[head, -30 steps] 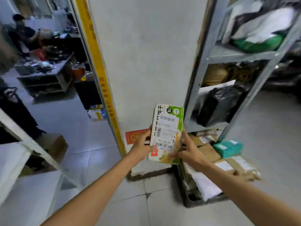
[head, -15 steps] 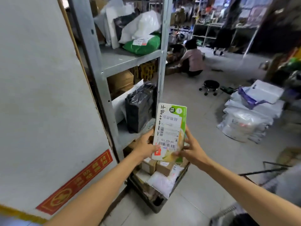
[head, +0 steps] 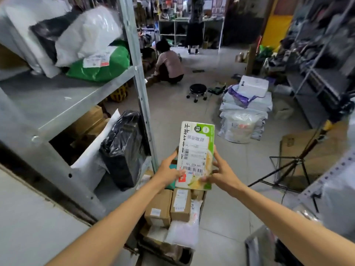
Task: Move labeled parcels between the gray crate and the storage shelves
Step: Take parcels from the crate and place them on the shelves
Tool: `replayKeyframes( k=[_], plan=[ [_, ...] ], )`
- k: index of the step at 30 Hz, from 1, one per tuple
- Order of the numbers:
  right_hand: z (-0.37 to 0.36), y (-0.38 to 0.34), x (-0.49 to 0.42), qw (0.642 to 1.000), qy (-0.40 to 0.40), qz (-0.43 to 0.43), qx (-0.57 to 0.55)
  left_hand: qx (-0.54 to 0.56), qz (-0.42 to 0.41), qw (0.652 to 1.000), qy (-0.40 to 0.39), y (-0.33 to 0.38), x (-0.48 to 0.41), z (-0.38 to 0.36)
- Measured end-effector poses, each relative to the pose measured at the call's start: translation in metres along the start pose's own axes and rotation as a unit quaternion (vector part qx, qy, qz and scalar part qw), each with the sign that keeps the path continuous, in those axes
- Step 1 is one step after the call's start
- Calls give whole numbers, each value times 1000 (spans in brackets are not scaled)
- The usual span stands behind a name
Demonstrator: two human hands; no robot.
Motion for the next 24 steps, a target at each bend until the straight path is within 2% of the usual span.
replayKeyframes(
  k=[8, 16, 24],
  plan=[
    [53, 22, -85, 999, 37, -36, 15, 12, 40, 997, -59, -3, -118, -18],
    [116, 57, -219, 994, 32, -103, 26, 13, 104, 994, -43, -23, -257, -36],
    [130, 145, -299, 978, 49, -197, 38, 15, 162, 986, -31, -104, -346, -51]
  ],
)
Point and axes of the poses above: each hand's wrist, its own x-axis away from the middle knuckle, its own z-axis out of the back of the hand, y = z × x, the point moved 2 cm from there along -x, towards the middle knuckle, and after that the axes turned 13 degrees about -x, right-handed, at the moved point
